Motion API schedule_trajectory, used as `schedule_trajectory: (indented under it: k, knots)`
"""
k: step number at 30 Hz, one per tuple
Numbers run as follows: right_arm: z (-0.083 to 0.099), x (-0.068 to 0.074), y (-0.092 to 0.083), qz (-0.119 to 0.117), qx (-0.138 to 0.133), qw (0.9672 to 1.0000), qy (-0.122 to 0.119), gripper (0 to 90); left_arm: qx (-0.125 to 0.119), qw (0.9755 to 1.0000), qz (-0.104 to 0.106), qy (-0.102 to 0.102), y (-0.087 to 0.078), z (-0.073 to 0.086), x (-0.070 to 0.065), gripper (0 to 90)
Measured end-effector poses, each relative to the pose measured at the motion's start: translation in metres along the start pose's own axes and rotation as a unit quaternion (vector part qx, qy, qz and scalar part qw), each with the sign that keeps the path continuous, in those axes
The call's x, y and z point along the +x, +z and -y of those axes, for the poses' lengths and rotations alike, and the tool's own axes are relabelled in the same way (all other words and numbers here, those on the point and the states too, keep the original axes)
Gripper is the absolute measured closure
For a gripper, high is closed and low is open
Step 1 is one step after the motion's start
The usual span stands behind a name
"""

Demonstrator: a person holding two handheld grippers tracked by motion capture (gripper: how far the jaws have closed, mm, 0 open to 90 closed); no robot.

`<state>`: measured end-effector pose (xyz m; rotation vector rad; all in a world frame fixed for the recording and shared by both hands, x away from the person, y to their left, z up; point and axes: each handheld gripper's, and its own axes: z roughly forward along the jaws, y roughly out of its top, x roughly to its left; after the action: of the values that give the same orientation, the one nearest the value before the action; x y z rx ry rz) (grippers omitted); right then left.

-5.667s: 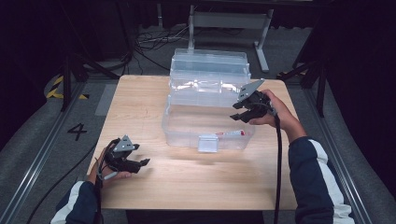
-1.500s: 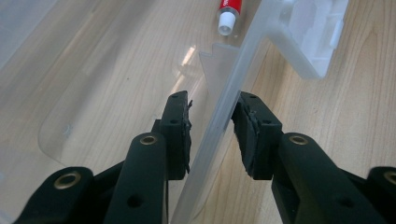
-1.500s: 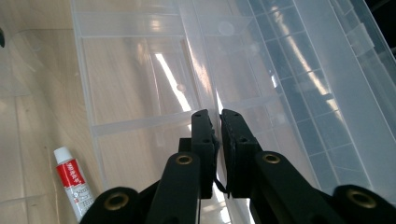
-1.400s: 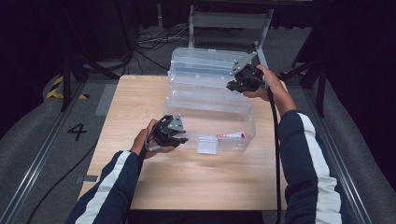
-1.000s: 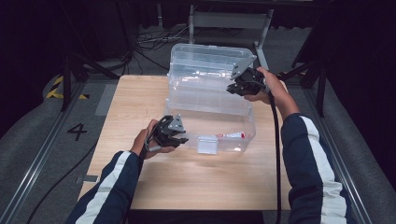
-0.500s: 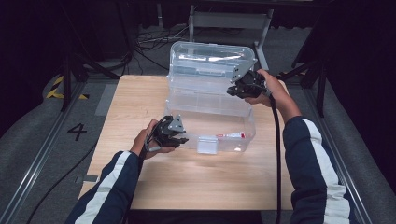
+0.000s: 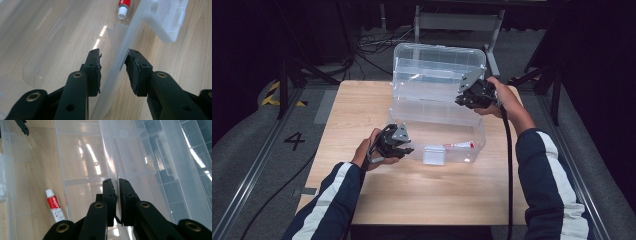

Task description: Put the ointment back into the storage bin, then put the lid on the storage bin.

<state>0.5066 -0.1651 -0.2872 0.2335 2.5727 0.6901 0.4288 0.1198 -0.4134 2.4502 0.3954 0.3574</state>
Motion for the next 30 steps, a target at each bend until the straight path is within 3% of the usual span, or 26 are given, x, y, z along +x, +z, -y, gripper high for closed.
schedule_trajectory:
  k: [8,30]
  knots:
    - [-0.002,0.001,0.000,0.002,0.005,0.9999,-0.009,84.9,-0.002,1.0000,-0.005,0.005,0.000,0.000,0.000,64.0]
    - [0.006,0.016,-0.006,0.013,-0.011,0.9998,0.012,83.0,0.003,0.9998,-0.017,0.007,0.001,-0.001,-0.004,61.3]
